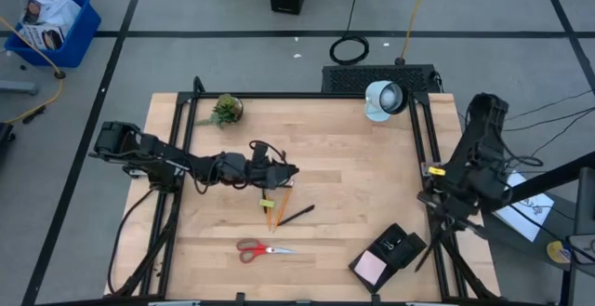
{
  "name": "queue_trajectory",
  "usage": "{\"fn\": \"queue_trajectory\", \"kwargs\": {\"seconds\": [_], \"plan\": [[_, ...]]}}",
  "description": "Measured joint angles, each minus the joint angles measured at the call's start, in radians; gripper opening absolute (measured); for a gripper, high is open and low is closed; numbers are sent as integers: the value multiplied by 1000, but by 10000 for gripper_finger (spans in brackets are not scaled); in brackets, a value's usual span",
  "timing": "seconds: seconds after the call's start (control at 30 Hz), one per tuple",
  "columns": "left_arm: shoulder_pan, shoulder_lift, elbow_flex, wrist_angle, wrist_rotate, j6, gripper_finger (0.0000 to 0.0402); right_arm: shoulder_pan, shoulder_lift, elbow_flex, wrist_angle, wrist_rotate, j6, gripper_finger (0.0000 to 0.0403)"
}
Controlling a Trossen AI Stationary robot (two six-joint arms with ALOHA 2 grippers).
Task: Pick and place office supplies into organizer
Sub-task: Put the black pen into the desk organizer
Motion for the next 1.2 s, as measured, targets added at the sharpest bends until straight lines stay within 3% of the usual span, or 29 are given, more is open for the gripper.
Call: {"fn": "queue_trajectory", "kwargs": {"seconds": [0.2,0.6,0.93,1.2], "plan": [[-36,0,0,2,-94,-3,166,44,9,8,-163,101,-11,28],[-41,0,0,2,-96,19,166,43,98,9,-265,139,-15,30],[-41,0,0,1,-95,26,166,42,277,9,-256,178,-10,45],[-41,0,-1,-6,-94,50,166,41,316,9,-216,257,-9,78]]}}
